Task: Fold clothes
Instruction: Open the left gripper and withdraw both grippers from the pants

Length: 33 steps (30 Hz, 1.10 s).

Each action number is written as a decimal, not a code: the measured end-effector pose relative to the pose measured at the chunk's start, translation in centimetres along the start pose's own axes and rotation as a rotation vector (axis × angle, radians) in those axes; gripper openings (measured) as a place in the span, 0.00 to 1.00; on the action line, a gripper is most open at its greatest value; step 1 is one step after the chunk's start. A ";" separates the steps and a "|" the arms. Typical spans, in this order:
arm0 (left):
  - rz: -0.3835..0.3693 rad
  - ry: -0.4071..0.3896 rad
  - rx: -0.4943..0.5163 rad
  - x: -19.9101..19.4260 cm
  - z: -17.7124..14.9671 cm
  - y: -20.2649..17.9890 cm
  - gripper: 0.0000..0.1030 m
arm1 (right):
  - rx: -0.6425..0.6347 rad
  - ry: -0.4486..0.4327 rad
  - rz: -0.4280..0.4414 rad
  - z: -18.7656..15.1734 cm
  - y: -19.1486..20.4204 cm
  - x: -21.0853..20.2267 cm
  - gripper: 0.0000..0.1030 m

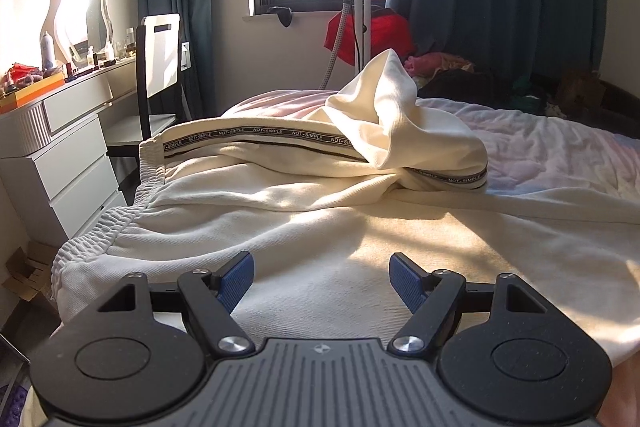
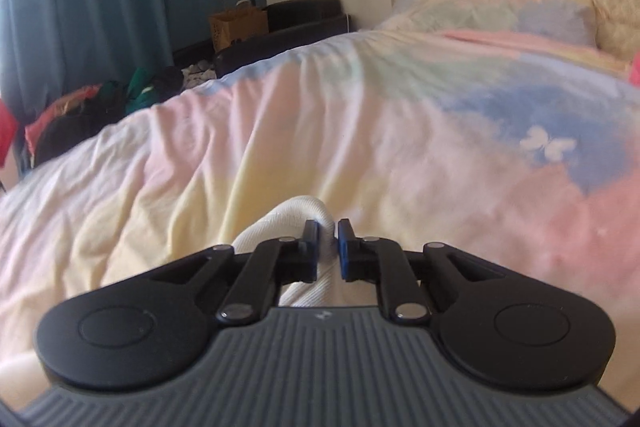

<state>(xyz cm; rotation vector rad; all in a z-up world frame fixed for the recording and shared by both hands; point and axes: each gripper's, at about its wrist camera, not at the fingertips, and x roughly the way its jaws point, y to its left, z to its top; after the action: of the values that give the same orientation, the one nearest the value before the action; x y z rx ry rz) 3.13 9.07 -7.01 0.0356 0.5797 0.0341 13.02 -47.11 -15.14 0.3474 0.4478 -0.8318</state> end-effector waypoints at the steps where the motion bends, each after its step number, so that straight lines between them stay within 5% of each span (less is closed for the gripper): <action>1: -0.001 -0.002 0.002 -0.1 0.0 0.0 0.74 | -0.016 -0.002 -0.005 -0.2 0.2 0.0 0.13; 6: -0.006 -0.005 0.007 -0.1 -0.1 -0.1 0.74 | -0.083 -0.063 0.011 0.4 1.2 -2.2 0.20; 7: -0.007 -0.006 0.007 -0.1 -0.1 -0.1 0.74 | -0.089 -0.078 0.021 0.6 1.3 -2.9 0.28; 9: -0.011 -0.010 0.007 -0.2 -0.2 -0.3 0.74 | -0.091 -0.101 0.074 1.0 1.5 -4.6 0.63; 10: -0.013 -0.013 0.010 -0.3 -0.2 -0.4 0.74 | -0.091 -0.113 0.111 1.2 1.7 -5.7 0.88; 11: -0.016 -0.016 0.014 -0.4 -0.3 -0.4 0.74 | -0.093 -0.130 0.152 1.3 1.8 -7.0 0.91; 17: -0.020 -0.022 0.039 -0.7 -0.7 -1.0 0.74 | -0.085 -0.090 0.369 2.3 3.5 -15.4 0.91; 24: -0.057 -0.018 0.076 -1.5 -1.7 -2.3 0.74 | -0.205 -0.062 0.606 -1.2 5.4 -23.8 0.91; 33: -0.102 -0.030 0.201 -1.3 -3.1 -5.6 0.74 | -0.243 -0.077 0.672 -3.7 7.6 -27.4 0.91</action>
<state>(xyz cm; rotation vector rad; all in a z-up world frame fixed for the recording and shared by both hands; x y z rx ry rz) 0.51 3.50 -9.11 0.2015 0.5523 -0.1243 1.84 -23.48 -3.41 0.2157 0.3234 -0.1320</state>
